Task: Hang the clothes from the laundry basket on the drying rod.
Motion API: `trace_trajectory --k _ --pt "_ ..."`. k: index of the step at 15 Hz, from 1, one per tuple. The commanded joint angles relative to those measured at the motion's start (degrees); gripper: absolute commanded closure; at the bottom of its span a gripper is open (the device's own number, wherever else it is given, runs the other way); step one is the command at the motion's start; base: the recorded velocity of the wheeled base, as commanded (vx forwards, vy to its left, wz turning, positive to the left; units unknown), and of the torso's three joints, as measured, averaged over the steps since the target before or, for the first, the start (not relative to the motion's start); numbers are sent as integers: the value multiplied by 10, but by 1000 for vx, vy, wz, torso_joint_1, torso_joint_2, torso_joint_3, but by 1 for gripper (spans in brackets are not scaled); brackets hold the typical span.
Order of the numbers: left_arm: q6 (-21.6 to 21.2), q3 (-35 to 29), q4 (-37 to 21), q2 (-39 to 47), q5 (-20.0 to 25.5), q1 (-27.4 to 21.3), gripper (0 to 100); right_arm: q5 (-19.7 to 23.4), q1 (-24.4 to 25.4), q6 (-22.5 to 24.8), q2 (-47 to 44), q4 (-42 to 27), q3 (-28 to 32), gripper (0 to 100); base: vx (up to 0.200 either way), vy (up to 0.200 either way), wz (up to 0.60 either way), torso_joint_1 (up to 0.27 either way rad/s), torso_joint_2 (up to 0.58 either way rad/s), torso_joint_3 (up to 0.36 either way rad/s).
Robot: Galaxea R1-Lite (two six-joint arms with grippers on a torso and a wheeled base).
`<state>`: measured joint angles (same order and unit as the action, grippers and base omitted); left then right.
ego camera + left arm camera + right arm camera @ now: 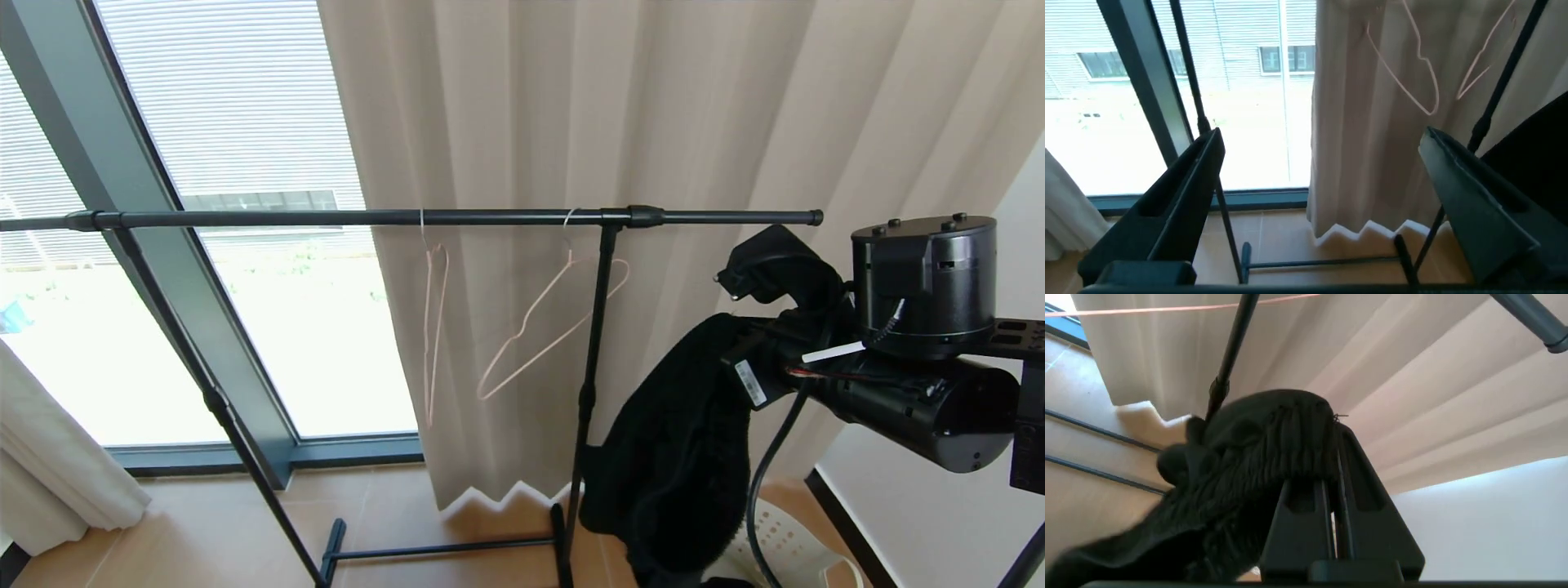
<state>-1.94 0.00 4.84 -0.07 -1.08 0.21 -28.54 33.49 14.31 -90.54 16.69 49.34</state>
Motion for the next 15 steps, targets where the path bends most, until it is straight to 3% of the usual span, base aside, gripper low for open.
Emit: trace_trajectory --k 1,14,15 --pt "0 0 1 1 0 1 0 0 0 0 -1 0 0 100 0 0 0 0 0 0" --pt "3 0 1 1 3 1 0 -9 16 0 24 0 -23 100 0 0 0 0 0 0" --pt "3 0 1 1 3 1 0 -12 16 0 25 0 -22 100 0 200 0 12 -2 2"
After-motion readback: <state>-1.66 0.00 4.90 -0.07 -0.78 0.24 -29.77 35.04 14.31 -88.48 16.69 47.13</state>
